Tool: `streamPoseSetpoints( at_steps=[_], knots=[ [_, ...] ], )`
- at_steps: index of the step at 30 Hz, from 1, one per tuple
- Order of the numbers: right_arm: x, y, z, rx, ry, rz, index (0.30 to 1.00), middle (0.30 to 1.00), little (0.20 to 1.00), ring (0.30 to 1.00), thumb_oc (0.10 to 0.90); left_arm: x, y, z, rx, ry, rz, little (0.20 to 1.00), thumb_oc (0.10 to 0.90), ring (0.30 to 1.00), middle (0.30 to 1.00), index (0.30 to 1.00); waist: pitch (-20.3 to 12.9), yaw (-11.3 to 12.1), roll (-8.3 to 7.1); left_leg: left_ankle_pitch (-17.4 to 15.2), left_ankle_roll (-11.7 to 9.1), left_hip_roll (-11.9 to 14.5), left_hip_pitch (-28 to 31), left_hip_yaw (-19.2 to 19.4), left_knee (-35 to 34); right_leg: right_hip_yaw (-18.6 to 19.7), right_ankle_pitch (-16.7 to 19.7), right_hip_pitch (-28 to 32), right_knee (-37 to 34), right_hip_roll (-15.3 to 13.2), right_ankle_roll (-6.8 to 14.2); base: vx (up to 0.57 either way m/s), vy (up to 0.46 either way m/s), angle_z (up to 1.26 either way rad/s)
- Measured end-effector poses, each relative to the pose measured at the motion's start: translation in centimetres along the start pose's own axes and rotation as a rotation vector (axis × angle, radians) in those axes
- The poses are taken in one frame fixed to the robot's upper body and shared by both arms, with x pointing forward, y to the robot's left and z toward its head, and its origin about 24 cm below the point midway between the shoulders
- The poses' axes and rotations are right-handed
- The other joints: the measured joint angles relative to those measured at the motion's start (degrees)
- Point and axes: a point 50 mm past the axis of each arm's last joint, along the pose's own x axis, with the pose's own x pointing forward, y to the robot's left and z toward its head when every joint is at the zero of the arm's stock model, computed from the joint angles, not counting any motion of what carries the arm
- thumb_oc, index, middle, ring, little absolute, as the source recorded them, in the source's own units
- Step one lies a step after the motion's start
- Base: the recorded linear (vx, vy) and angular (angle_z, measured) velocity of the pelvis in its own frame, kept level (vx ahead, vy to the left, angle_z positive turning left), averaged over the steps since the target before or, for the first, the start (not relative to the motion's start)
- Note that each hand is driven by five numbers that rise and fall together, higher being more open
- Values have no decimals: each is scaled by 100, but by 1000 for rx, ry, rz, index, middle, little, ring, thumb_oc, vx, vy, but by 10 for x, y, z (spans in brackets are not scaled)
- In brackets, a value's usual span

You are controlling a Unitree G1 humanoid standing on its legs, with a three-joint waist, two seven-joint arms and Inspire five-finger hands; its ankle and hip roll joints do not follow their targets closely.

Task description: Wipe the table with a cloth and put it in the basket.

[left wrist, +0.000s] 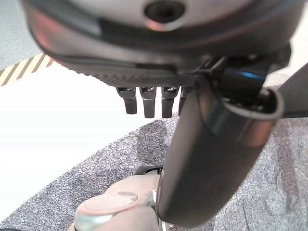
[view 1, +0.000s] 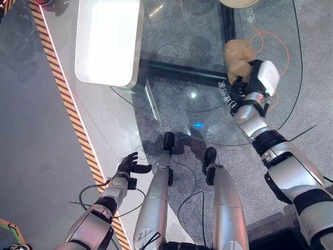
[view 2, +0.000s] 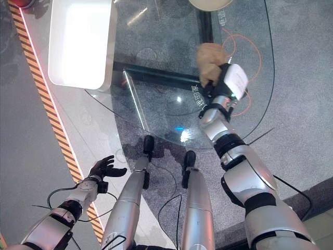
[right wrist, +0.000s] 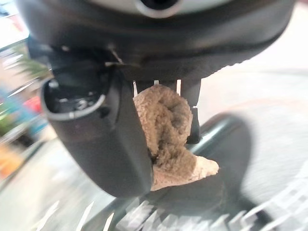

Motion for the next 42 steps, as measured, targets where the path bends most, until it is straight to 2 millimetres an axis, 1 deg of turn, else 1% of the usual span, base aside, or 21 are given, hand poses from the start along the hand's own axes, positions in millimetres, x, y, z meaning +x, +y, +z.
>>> streamPoseSetpoints(
  at_steps=[2,3,5,8,17,21,27,28,32,35,37,38,42],
  knots=[
    [-6,10,12,0,-47,46,300,300,200,300,100,0,0,1,0,-2,-1,900,800,900,900,900,4,46,11,18,-17,-7,-1,-40,-32,-54,-17,0,20,-22,-21,9,21,10],
    [-10,16,17,-6,-66,73,300,300,200,300,100,0,-1,1,0,-3,-3,900,800,900,900,900,3,114,14,19,-19,-9,3,-42,-32,-74,-36,-1,48,-35,-35,10,25,9],
    [-14,22,21,-20,-92,101,300,300,200,300,100,0,-2,2,-1,-7,-6,900,800,900,900,900,5,171,25,19,-20,-25,3,-51,-36,-90,-61,-15,98,-62,-49,13,32,9],
    [-19,29,27,-28,-117,139,300,300,200,300,100,-1,-2,-1,-1,-1,-6,900,800,900,900,900,6,197,36,-8,-22,-52,0,-53,-49,-91,-67,-29,116,-89,-48,4,11,2],
    [-23,35,35,-101,-206,239,300,300,200,300,100,-1,-5,2,-4,-19,-19,900,800,900,900,900,6,138,39,35,-10,-76,-2,-53,-62,-92,-69,-30,116,-113,-36,0,0,0],
    [-33,44,42,-173,-296,309,300,300,200,300,100,-1,-5,3,-3,-17,-20,900,800,900,900,900,6,130,41,71,-41,-75,5,-59,-58,-89,-78,-30,138,-110,-33,0,0,0],
    [-46,55,49,-202,-380,406,300,300,200,300,100,-1,-7,2,-2,-3,-26,900,800,900,900,900,2,147,47,29,-46,-80,23,-63,-114,-94,-107,-68,214,-124,-66,1,2,2],
    [-50,57,51,-207,-399,428,300,300,200,300,100,-1,-7,3,-2,-4,-28,900,800,900,900,900,2,141,48,2,-12,-83,29,-62,-153,-94,-114,-74,194,-132,-105,0,0,0],
    [-61,67,52,-253,-464,522,300,300,200,300,100,-1,-8,4,-1,-6,-31,900,800,900,900,900,0,139,51,-23,-14,-90,28,-59,-141,-103,-107,-69,178,-143,-113,0,0,0],
    [-67,71,52,-261,-483,565,300,300,200,300,100,-1,-8,6,-3,-13,-34,900,800,900,900,900,-1,149,52,-7,-9,-100,33,-59,-132,-102,-87,-58,188,-150,-75,0,0,0],
    [-68,72,52,-257,-489,576,300,300,200,300,100,-1,-9,6,-3,-15,-35,900,800,900,900,900,0,150,53,54,11,-103,33,-59,-134,-100,-99,-57,200,-153,-63,0,0,0],
    [-68,72,52,-257,-490,580,300,300,200,300,100,-1,-9,6,-3,-15,-35,900,800,900,900,900,0,149,53,111,-33,-105,35,-60,-135,-99,-107,-54,210,-154,-58,-3,-10,3],
    [-68,72,52,-269,-499,584,300,300,200,300,100,-1,-9,6,-3,-14,-35,900,800,900,900,900,0,149,53,136,-40,-107,61,-65,-148,-99,-124,-53,258,-160,-63,-3,-5,2]
  ],
)
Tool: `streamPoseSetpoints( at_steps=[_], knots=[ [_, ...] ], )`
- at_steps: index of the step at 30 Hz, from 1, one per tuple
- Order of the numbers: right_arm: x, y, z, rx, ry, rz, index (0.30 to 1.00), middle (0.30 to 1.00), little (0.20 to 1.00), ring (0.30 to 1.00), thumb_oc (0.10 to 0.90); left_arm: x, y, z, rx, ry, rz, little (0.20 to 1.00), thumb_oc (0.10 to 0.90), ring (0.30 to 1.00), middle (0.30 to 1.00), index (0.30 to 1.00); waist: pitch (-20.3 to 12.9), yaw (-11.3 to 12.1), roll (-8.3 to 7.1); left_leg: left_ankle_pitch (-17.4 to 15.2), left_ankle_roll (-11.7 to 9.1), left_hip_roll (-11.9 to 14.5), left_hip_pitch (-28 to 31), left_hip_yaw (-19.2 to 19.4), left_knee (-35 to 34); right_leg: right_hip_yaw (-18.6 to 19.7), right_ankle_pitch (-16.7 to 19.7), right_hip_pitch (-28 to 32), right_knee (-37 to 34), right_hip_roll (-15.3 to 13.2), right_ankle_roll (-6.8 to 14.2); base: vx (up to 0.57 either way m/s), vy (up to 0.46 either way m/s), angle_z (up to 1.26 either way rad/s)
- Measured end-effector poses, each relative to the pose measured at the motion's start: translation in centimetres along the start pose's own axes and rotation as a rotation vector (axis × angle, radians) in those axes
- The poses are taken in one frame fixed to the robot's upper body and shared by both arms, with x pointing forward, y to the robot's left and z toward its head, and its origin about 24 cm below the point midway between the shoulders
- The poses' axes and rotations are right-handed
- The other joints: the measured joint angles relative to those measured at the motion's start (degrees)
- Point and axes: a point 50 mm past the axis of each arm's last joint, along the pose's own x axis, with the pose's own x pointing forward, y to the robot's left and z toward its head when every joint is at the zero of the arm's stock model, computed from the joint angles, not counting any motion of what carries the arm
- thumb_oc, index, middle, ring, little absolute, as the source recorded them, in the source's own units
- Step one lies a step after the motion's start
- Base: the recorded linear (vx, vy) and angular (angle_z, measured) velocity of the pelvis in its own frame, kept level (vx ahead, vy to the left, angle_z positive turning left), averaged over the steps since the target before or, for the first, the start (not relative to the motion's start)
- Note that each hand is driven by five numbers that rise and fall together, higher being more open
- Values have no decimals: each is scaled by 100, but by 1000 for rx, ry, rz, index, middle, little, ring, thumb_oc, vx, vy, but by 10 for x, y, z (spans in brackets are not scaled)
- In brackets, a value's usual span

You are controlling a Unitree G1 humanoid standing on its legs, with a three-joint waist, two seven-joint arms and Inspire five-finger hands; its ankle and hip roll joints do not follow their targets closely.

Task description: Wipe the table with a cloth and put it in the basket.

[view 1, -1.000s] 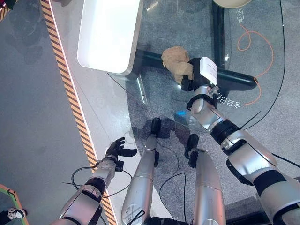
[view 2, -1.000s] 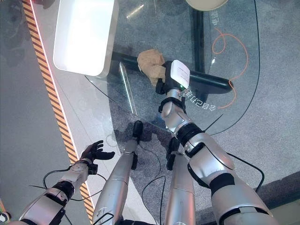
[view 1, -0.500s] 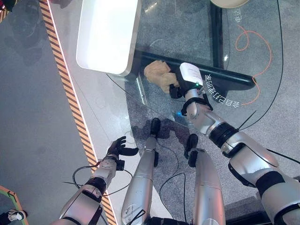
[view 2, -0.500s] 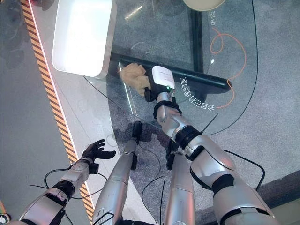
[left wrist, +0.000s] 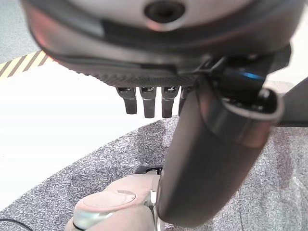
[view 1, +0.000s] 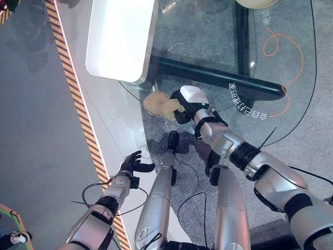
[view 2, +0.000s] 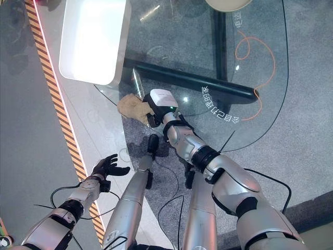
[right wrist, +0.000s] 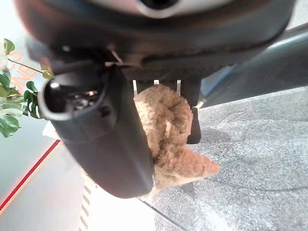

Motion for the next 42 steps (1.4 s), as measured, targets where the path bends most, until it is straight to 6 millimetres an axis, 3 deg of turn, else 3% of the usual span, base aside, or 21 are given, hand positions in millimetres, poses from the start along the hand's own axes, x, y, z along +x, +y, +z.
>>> streamPoseSetpoints(
  at_steps=[5,12,18,29,42],
  knots=[
    [0,0,-1,-8,-2,-2,300,300,200,300,100,0,0,1,0,-1,-2,900,800,900,900,900,-7,-11,27,-230,4,12,44,-4,-73,2,26,5,-62,-35,-102,0,0,0],
    [-2,-5,-19,-24,60,-107,300,300,200,300,100,0,1,-1,2,6,0,900,800,900,900,900,-12,18,40,-266,45,-11,37,2,13,-5,58,46,-77,-14,-33,-5,0,-2],
    [-2,-28,-47,-26,175,-272,300,300,200,300,100,0,2,-4,4,15,6,900,800,900,900,900,-19,93,54,-26,34,-16,35,-12,7,-10,22,51,-34,-20,9,0,0,0],
    [-15,-77,-94,55,396,-556,300,300,200,300,100,0,1,-7,25,19,-2,900,800,900,900,900,-19,99,54,-87,66,-11,-96,-34,20,-11,43,-46,-85,-21,3,0,0,0],
    [-27,-90,-120,118,544,-698,300,300,200,300,100,0,3,-4,34,7,-12,900,800,900,900,900,-15,92,47,-64,66,-25,-174,-40,29,-18,48,-85,-121,-29,43,0,0,0]
  ],
)
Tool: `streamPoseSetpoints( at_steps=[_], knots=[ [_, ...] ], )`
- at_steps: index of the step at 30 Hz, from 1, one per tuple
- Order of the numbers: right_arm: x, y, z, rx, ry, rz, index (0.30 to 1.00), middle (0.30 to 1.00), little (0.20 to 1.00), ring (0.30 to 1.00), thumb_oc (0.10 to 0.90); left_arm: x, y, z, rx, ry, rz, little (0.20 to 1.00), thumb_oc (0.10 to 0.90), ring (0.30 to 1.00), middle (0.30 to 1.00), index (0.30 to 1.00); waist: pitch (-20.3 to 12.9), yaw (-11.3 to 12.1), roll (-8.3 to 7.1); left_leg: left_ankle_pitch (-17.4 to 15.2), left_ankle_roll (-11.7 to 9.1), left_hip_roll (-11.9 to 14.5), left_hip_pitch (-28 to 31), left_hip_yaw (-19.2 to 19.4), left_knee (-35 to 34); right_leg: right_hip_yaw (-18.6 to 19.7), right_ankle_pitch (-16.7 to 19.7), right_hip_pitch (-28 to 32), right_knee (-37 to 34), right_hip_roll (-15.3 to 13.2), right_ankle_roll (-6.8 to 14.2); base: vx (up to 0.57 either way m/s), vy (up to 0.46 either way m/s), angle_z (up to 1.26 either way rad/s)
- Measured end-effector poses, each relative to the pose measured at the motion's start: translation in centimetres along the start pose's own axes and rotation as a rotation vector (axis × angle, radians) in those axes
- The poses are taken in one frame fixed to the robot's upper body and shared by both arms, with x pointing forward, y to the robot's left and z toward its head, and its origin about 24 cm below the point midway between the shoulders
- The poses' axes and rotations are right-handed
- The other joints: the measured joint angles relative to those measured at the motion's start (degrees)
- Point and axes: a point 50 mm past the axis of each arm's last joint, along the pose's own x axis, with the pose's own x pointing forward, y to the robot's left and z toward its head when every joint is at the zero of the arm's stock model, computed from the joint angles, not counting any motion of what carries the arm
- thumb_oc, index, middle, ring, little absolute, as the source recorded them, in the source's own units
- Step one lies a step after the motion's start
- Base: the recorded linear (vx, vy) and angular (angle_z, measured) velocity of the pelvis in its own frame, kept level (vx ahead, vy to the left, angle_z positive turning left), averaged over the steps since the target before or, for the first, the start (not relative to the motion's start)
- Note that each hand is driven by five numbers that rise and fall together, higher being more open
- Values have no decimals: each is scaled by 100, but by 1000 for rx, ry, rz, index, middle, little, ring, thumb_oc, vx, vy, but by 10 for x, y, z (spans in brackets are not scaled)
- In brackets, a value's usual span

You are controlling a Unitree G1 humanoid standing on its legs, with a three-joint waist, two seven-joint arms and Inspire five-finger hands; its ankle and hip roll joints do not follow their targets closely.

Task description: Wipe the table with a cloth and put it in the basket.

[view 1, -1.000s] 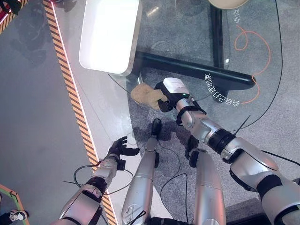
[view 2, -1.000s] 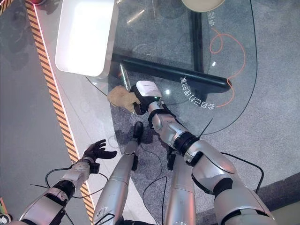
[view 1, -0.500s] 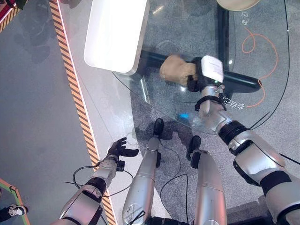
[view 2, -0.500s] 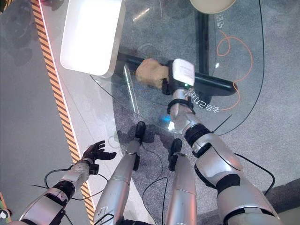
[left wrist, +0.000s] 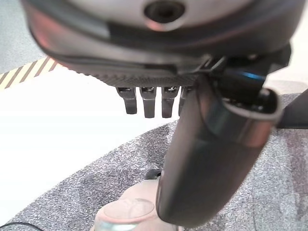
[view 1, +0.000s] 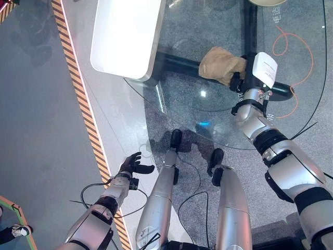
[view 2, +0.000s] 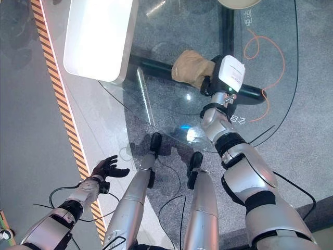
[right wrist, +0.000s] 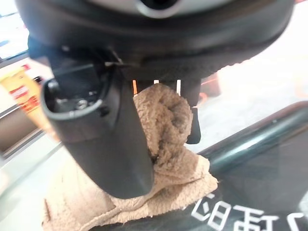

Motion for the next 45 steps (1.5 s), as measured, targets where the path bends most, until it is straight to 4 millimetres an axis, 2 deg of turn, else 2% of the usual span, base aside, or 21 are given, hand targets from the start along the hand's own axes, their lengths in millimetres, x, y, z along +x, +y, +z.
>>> streamPoseSetpoints(
  at_steps=[8,13,17,30,37,45],
  knots=[
    [11,-21,-29,-4,128,-105,300,300,200,300,100,1,6,5,6,-12,10,900,800,900,900,900,12,-136,-22,-11,66,-28,-96,1,95,10,55,1,-96,0,87,0,0,0],
    [15,-32,-47,19,208,-150,300,300,200,300,100,1,22,6,23,-11,39,900,800,900,900,900,27,-171,-109,-13,74,-33,-106,1,99,23,73,7,-135,-1,110,0,0,0],
    [14,-34,-52,23,240,-160,300,300,200,300,100,0,32,7,17,-8,51,900,800,900,900,900,31,-261,-180,-10,83,-39,-117,1,107,25,95,13,-157,-1,133,0,0,0],
    [18,-47,-66,-7,276,-210,300,300,200,300,100,1,35,10,2,-10,44,900,800,900,900,900,36,-303,-197,-7,125,-41,-163,3,115,38,194,23,-290,12,184,-3,-2,-1],
    [17,-50,-75,94,384,-244,300,300,200,300,100,1,44,12,-10,-8,64,900,800,900,900,900,46,-371,-240,11,152,-41,-169,5,96,42,237,29,-343,16,205,0,0,0],
    [11,-54,-95,212,562,-290,300,300,200,300,100,0,51,12,-3,-5,73,900,800,900,900,900,43,-458,-275,10,157,-28,-168,16,95,55,273,42,-390,34,209,0,0,0]
  ],
)
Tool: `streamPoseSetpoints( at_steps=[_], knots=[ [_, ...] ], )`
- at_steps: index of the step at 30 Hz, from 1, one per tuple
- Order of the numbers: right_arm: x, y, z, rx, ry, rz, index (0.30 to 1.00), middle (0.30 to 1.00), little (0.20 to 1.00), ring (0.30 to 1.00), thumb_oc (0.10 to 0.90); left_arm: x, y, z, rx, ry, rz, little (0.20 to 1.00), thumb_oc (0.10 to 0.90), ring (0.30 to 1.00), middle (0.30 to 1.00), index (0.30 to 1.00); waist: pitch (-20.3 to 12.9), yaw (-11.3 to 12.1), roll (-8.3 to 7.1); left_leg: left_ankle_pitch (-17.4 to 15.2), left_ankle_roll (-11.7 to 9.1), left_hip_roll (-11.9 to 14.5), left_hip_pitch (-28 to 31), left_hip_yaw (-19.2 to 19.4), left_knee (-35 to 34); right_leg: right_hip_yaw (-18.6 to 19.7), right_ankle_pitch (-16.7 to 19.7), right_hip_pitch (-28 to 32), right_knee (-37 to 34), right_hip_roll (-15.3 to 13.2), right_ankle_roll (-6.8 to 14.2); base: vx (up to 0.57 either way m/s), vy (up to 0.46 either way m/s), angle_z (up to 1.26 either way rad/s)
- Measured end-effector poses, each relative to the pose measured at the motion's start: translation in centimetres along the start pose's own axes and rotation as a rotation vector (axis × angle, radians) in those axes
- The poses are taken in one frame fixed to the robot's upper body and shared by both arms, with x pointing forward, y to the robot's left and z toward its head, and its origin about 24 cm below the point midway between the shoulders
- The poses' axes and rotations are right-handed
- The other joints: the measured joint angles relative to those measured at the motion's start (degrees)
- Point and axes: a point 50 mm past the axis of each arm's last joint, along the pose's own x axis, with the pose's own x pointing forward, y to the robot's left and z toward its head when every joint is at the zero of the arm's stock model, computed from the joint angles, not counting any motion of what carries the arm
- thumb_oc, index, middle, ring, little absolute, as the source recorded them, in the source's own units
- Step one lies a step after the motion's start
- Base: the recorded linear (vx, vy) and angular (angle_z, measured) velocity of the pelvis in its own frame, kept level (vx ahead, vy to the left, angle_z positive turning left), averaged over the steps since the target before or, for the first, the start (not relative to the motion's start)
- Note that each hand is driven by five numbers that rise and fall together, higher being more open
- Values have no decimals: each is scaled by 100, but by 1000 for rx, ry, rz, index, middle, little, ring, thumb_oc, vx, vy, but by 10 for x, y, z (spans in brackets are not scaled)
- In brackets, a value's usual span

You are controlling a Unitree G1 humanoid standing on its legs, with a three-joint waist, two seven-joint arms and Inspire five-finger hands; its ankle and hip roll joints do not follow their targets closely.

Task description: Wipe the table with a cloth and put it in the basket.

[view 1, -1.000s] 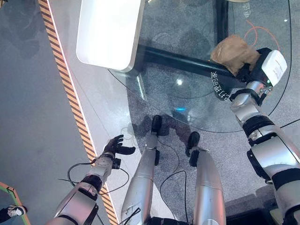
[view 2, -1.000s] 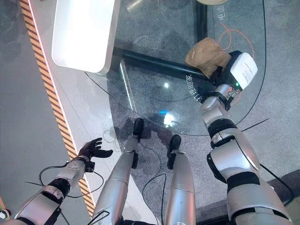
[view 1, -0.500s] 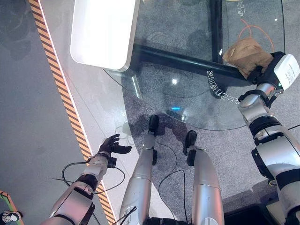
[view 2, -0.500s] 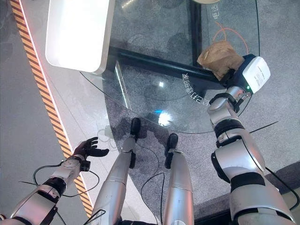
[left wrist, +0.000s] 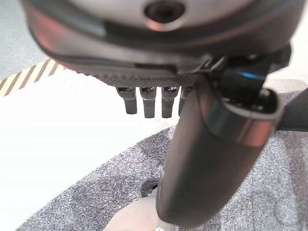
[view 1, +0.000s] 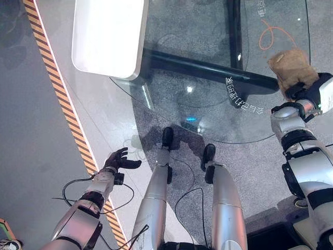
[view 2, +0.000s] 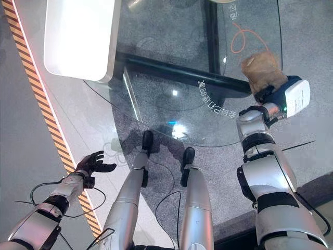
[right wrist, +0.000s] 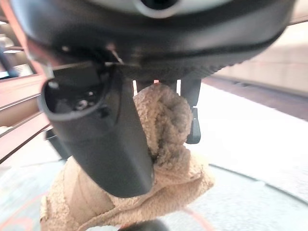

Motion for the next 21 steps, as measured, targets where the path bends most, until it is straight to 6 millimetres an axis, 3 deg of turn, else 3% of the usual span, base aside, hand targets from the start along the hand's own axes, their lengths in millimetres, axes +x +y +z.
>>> streamPoseSetpoints(
  at_steps=[13,21],
  knots=[
    [-2,1,10,32,-71,11,300,300,200,300,100,0,0,0,0,1,0,900,800,900,900,900,0,9,1,-4,-3,21,11,31,-14,25,71,21,-72,29,18,-2,1,-1],
    [-26,20,52,-11,-383,150,300,300,200,300,100,0,-1,2,-1,-6,-4,900,800,900,900,900,0,11,1,11,11,25,26,36,-110,9,83,17,-133,41,22,0,0,0]
  ],
)
